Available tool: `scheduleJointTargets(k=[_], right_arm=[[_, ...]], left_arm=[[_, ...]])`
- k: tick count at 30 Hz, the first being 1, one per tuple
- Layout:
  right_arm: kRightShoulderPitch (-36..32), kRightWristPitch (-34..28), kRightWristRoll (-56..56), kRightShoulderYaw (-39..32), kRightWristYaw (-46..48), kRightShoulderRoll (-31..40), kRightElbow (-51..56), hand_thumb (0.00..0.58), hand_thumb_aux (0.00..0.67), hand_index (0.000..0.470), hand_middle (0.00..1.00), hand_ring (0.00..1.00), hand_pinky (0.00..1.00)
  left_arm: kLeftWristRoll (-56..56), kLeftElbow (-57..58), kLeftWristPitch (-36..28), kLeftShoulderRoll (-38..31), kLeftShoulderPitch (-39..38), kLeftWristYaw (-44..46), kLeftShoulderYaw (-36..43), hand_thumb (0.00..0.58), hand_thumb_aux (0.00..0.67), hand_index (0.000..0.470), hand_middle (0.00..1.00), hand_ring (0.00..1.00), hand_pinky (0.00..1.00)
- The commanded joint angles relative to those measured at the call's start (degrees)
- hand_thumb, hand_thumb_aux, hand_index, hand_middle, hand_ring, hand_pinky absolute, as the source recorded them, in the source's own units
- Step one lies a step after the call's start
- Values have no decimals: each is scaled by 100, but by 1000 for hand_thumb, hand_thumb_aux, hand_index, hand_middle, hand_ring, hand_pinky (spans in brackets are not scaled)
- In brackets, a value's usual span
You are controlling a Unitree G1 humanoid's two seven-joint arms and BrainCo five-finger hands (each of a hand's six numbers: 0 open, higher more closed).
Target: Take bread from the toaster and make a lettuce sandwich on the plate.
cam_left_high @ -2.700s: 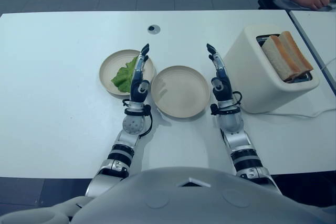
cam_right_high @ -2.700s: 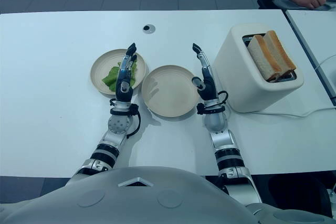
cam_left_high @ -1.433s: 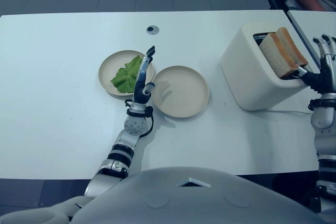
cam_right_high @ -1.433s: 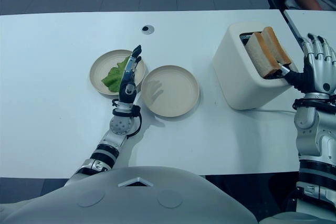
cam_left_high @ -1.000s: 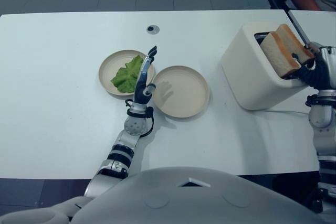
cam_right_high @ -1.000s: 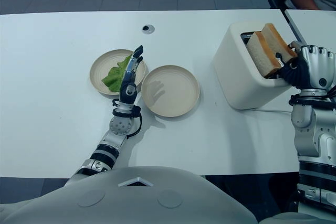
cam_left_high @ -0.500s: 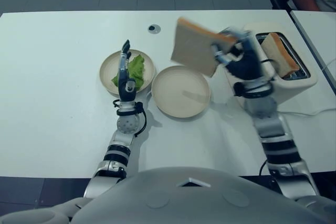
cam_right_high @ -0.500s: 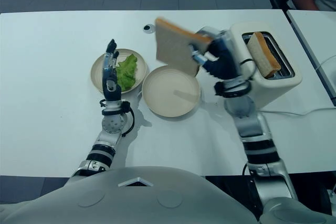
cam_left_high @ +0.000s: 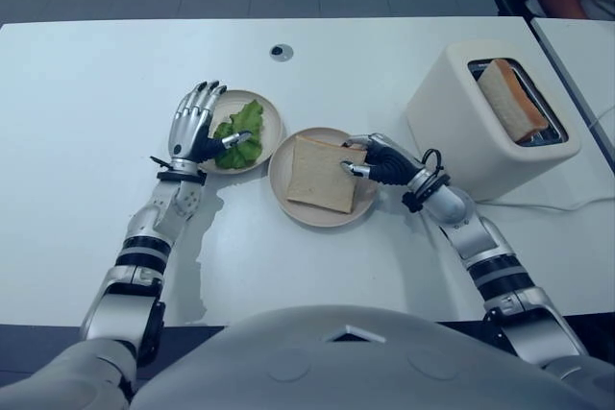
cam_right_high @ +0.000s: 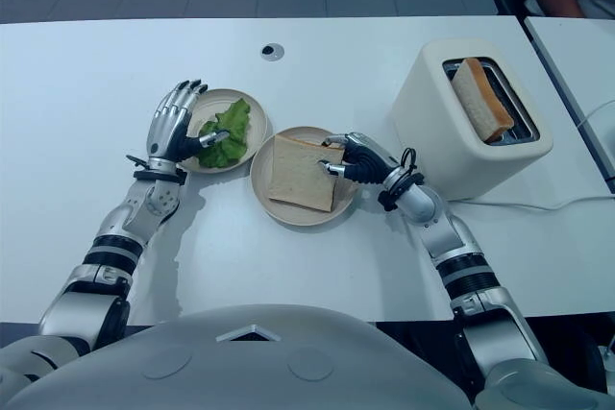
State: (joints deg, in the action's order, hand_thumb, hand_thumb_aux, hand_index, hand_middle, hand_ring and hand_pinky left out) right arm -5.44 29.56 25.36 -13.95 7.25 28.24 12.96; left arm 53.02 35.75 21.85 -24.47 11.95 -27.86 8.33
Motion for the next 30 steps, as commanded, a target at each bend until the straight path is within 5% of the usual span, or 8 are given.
scheduleJointTargets(k=[1,3,11,20,23,28,30], right_arm=[[-204,-99,801,229,-608,229,-257,0,0,0,0,0,0],[-224,-122,1012,255,-740,318,-300,0,0,0,0,0,0],[-101,-35,888,370,-746,311,-651,0,0,0,0,0,0],[307,-87,502,694,-747,254,-1404,0,0,0,0,0,0],[609,-176,238,1188,-753,366,-1918,0,0,0,0,0,0],[1018,-395,-141,2518,-890,474,-2811,0,0,0,0,0,0],[1139,-502,-163,2980,-932,514,-2972,0,0,0,0,0,0]], left_arm=[[27,289,-77,-236,72,323,473,489,405,284,0,0,0],[-30,383,-68,-228,104,360,655,580,670,470,0,0,0],[-477,645,168,-70,397,62,966,580,670,470,0,0,0],[-2290,-1073,1189,7,-346,961,688,580,670,470,0,0,0],[-2996,-1761,1346,85,-637,1716,777,576,617,433,0,0,0],[-3393,-2303,1308,186,-876,2788,1102,577,620,435,0,0,0],[-3126,-2095,1240,308,-805,2922,1285,540,494,347,0,0,0]])
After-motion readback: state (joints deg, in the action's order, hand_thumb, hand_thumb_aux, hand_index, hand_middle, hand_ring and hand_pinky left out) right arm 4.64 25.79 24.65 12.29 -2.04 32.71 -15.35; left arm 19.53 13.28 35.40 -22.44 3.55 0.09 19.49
